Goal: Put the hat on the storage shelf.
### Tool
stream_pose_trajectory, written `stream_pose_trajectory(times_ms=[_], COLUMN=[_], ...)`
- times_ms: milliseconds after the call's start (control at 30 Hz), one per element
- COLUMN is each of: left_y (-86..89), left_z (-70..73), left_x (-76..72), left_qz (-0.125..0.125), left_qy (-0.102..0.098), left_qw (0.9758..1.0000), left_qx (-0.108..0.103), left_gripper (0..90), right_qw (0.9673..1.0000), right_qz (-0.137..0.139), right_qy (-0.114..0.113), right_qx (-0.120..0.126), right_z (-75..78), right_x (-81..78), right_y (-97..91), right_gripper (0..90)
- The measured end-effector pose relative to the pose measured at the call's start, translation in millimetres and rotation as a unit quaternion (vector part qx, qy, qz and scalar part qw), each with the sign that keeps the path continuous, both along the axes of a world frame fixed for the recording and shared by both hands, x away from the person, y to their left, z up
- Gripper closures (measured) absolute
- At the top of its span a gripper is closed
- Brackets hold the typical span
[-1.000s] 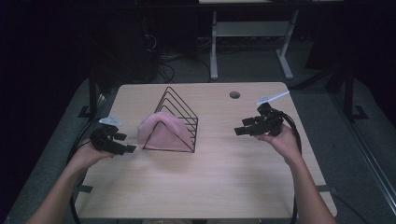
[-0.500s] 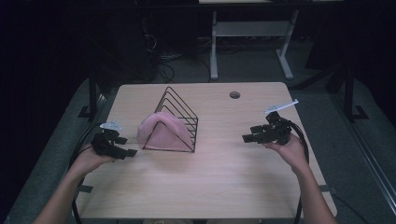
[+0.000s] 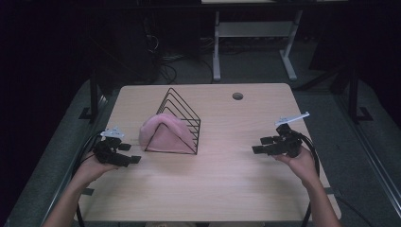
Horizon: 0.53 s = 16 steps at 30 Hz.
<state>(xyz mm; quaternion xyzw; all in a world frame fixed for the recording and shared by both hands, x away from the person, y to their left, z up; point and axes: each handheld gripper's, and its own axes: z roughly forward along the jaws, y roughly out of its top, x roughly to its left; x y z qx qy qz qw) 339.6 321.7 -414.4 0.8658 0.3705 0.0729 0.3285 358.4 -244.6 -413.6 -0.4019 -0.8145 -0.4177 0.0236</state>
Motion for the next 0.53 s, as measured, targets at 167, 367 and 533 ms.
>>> stream_pose_trajectory(times_ms=[167,367,533], left_y=[-0.4,-1.8,0.2], left_z=[-2.6,-3.9,-9.0], left_x=[-7.5,-19.4,-28.5], left_qz=[-0.002,0.0,0.01], left_qy=[-0.006,-0.017,-0.016], left_qw=[1.0,0.9998,0.9996], left_qx=[-0.001,-0.013,-0.021], left_gripper=[25.6,25.6,25.6], right_qw=[1.0,0.9998,0.9997], right_qz=[-0.002,0.001,0.004], right_qy=[0.006,0.01,0.008], right_qx=[-0.001,-0.017,-0.025], right_z=[-7.7,-12.2,-16.3], right_x=[-9.5,-23.9,-38.3], right_y=[-5.6,-8.9,-10.3], right_gripper=[28.4,28.2,28.1])
